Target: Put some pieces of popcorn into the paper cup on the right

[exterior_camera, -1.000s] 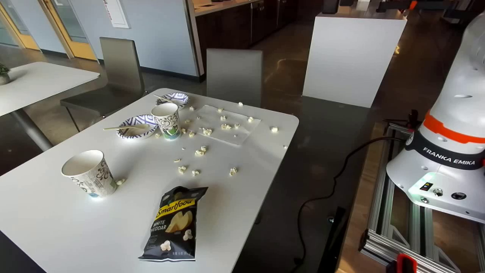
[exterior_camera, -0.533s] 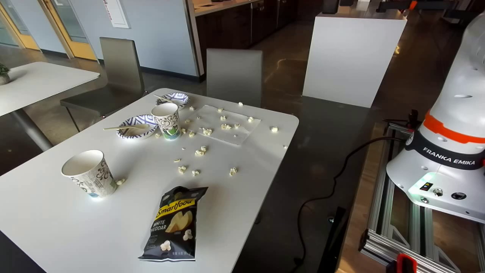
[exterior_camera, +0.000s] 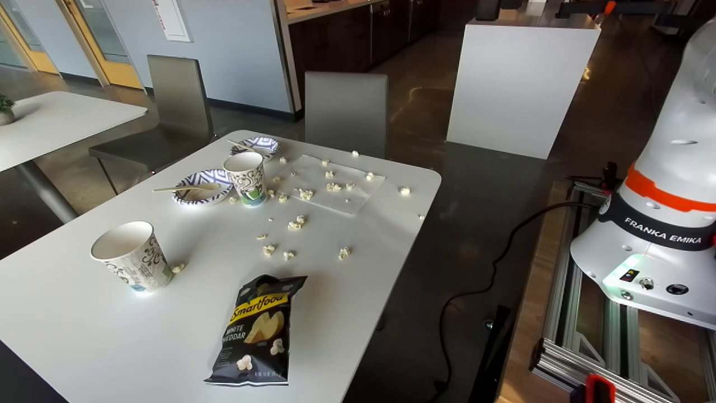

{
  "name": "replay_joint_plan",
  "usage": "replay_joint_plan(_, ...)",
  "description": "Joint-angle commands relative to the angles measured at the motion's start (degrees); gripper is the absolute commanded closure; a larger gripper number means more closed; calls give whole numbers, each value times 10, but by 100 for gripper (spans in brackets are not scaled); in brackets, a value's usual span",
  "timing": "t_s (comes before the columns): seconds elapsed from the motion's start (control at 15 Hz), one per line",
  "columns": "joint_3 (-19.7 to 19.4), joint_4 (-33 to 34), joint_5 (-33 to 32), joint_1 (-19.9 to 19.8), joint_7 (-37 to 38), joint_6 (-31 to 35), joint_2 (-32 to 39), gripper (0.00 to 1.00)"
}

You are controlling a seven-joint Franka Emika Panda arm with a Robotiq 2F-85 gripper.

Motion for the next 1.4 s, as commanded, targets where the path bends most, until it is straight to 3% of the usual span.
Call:
replay_joint_plan(0.0,-21,-13,4,24,-98,37,36,0)
replay_joint_plan(0.33,-58,-83,19,58,-238,118,83,0)
replay_joint_plan(0.67,-112,-118,20,77,-386,187,188,0)
replay_joint_plan(1.0,-98,-121,12,55,-339,325,315,0)
replay_joint_plan(1.33,-50,-107,-40,29,-146,533,437,0)
